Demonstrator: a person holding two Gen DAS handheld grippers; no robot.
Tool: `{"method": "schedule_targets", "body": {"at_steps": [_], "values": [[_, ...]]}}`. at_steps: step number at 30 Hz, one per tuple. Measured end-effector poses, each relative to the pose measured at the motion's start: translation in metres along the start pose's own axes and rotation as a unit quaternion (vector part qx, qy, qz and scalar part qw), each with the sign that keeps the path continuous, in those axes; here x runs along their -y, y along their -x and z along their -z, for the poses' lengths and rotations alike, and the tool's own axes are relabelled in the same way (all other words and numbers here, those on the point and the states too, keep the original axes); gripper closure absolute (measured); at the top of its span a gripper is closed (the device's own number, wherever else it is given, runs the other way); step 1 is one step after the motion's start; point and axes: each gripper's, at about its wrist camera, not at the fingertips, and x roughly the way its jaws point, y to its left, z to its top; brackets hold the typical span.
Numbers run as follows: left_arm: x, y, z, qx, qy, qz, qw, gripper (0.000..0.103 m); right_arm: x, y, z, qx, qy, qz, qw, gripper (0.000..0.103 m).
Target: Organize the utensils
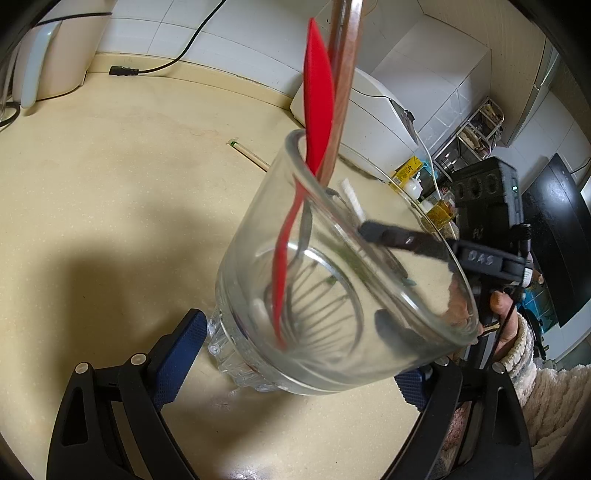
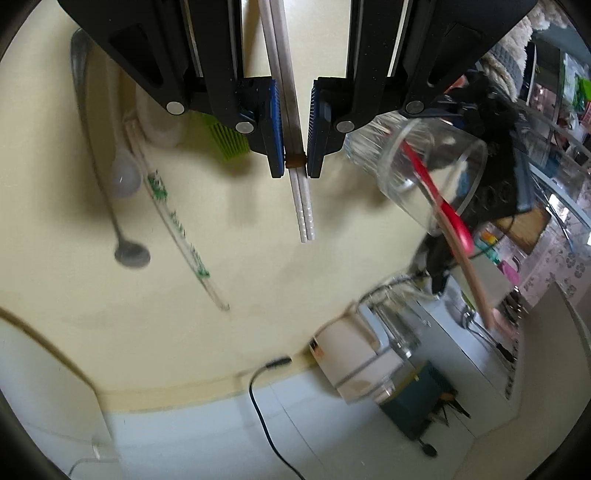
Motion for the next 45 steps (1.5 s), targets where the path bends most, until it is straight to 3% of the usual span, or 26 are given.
{"method": "schedule_targets", "body": {"at_steps": [5,10,20,29,45], "values": [[-0.001,0.0,0.0,0.0,0.0,0.0,1.0,0.01,-0.006,0.02,-0.006,0.043,0.021,0.026,0.999,0.091],[-0.001,0.0,0.0,0.0,0.0,0.0,1.0,0.01,-0.005,0.038,-0.01,0.069,0.019,0.016,0.997,0.091],[-0.001,0.0,0.0,0.0,0.0,0.0,1.0,0.01,-0.005,0.049,-0.012,0.084,0.017,0.018,0.996,0.091],[-0.001,0.0,0.0,0.0,0.0,0.0,1.0,0.01,0.006,0.08,-0.015,0.125,0.005,0.031,0.992,0.091],[-0.001,0.0,0.0,0.0,0.0,0.0,1.0,0.01,0.004,0.104,-0.02,0.15,0.0,0.003,0.989,0.091]]}}
